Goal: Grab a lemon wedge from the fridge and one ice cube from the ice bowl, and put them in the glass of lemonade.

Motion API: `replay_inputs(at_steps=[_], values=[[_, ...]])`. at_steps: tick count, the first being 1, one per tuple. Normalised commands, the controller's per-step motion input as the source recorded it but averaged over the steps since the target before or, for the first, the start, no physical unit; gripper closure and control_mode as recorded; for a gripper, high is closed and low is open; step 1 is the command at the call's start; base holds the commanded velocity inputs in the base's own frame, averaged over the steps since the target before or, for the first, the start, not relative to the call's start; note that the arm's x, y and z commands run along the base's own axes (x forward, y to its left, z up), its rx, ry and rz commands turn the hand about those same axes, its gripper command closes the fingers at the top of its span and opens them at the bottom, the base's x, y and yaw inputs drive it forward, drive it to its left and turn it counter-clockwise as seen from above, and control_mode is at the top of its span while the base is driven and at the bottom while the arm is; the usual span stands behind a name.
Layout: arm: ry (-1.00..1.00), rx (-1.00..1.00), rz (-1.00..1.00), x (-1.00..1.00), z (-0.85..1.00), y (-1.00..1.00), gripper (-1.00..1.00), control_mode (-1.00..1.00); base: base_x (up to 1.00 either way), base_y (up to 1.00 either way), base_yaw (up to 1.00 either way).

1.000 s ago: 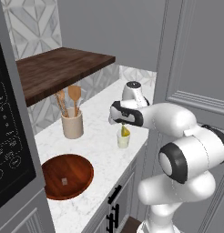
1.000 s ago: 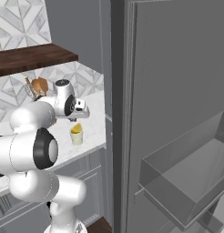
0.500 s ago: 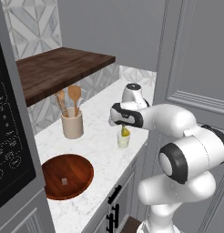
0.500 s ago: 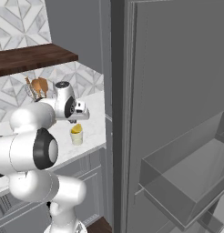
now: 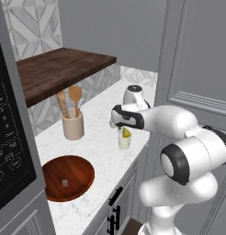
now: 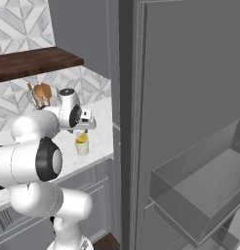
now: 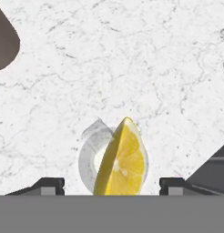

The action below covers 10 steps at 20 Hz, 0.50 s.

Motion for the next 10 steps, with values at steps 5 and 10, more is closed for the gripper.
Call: replay_inputs(at_steps=[5, 10], values=[[-0.02, 0.00, 0.00, -0.11, 0.01, 0.00, -1.00, -1.00, 0.00, 0.00, 0.00], [-0.13, 0.03, 0.01, -0.58, 0.16, 0.00, -1.00, -1.00, 0.00, 0.00, 0.00]])
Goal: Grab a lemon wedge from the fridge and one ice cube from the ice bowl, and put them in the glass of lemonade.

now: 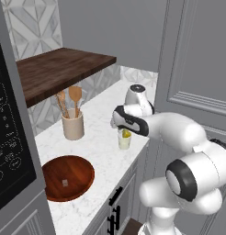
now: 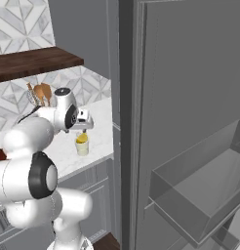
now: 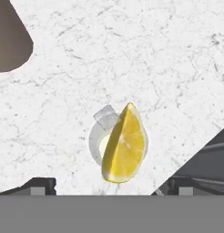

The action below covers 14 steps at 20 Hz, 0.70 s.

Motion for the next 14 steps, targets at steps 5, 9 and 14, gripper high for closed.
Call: replay_inputs(at_steps=[5, 9, 14], values=[[-0.08, 0.07, 0.01, -0.58, 0.09, -0.01, -1.00, -1.00, 0.00, 0.00, 0.00], [0.00, 0.02, 0.00, -0.38, 0.00, -0.06, -1.00, -1.00, 0.00, 0.00, 0.00], [0.00, 0.01, 0.00, -0.39, 0.00, 0.00, -1.00, -1.00, 0.00, 0.00, 0.00]])
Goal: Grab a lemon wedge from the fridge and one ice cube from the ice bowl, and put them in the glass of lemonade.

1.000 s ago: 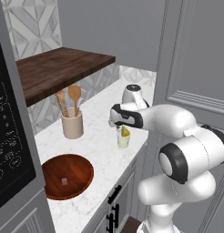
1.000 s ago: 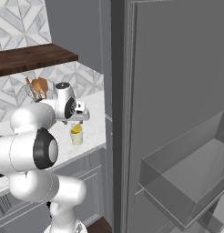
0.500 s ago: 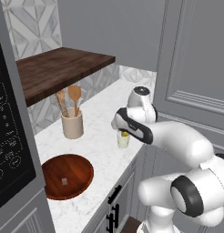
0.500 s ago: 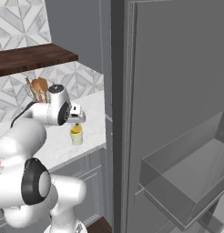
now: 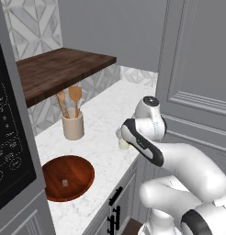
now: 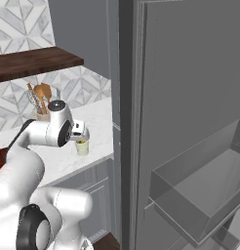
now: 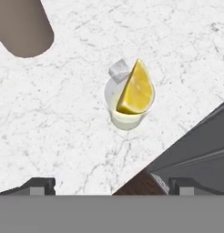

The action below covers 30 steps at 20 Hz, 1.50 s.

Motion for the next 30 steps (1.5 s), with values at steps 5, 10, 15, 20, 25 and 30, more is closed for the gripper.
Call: replay_inputs(at_steps=[5, 10, 15, 20, 25, 30], values=[[0.00, 0.05, 0.00, -0.65, 0.02, -0.12, -1.00, -1.00, 0.00, 0.00, 0.00], [-0.02, 0.00, 0.00, -0.92, 0.70, -0.29, -1.00, -1.00, 0.00, 0.00, 0.00], [0.01, 0.00, -0.01, -0.71, 1.00, -0.40, -1.00, -1.00, 0.00, 0.00, 0.00], [-0.05, 0.00, -0.12, -0.70, 0.99, -0.11, -1.00, -1.00, 0.00, 0.00, 0.00], [-0.15, 0.00, -0.28, -0.51, 0.87, -0.18, -1.00, -1.00, 0.00, 0.00, 0.00], [-0.34, 0.05, -0.16, -0.47, 0.86, -0.02, -1.00, -1.00, 0.00, 0.00, 0.00]])
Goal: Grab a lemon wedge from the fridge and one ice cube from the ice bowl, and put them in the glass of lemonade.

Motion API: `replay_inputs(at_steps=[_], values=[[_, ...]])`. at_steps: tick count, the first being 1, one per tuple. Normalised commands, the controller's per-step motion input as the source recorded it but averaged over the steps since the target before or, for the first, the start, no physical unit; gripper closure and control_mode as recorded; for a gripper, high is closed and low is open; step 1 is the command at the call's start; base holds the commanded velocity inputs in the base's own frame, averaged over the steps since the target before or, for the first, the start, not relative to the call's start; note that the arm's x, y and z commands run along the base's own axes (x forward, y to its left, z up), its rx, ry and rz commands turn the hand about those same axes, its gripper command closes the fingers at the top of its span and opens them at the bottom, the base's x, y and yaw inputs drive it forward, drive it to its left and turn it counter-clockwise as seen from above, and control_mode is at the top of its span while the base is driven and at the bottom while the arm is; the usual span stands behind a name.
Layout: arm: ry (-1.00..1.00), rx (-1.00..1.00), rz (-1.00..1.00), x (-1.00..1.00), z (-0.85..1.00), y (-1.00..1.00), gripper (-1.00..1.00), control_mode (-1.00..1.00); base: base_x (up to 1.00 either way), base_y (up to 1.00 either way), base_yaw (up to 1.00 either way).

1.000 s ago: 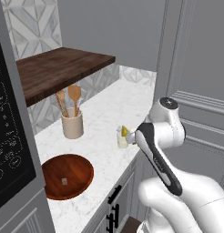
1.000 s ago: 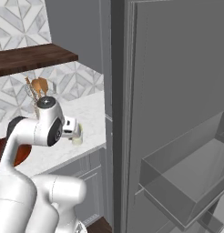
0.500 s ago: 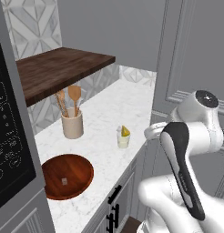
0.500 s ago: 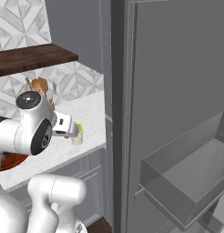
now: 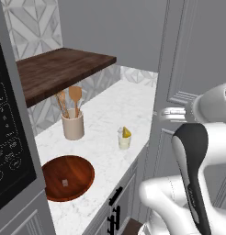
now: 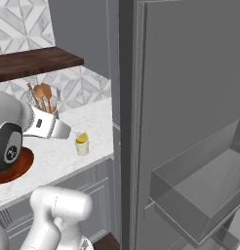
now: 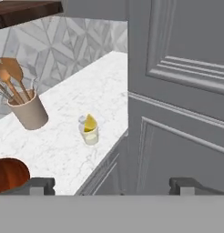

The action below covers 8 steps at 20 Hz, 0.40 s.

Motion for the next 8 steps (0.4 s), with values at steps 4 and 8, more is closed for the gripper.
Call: replay_inputs(at_steps=[4, 8], values=[[-0.18, 0.06, 0.04, -0.83, 0.13, -0.03, -1.00, -1.00, 0.00, 0.00, 0.00], [-0.04, 0.00, 0.09, -0.64, 0.00, 0.00, -1.00, -1.00, 0.00, 0.00, 0.00]])
